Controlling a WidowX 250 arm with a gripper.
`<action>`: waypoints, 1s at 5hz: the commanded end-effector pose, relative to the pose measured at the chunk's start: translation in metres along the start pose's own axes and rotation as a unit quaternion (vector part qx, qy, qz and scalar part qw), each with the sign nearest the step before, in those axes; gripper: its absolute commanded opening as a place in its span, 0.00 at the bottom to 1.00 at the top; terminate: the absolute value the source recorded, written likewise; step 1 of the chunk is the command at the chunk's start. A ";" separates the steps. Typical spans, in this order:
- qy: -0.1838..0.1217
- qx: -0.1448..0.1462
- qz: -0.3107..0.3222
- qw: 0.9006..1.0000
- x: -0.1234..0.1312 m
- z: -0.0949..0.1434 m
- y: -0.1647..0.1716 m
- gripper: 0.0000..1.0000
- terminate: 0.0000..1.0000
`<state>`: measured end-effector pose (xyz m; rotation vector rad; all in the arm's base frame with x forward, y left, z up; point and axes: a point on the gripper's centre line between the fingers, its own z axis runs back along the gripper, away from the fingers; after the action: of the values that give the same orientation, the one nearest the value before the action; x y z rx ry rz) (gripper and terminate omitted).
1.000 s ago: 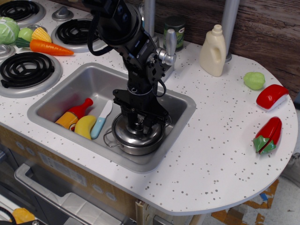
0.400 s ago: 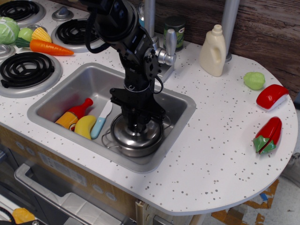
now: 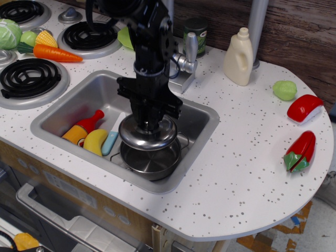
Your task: Take lid off pot or pan
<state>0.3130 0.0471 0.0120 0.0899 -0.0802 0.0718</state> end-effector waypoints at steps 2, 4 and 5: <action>-0.061 0.001 0.036 0.997 0.035 0.056 -0.017 0.00 0.00; -0.106 -0.017 0.049 0.993 0.061 0.039 -0.057 0.00 0.00; -0.100 -0.022 0.043 0.994 0.075 0.045 -0.070 0.00 0.00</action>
<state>0.3853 -0.0263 0.0425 0.0371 -0.2382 0.1480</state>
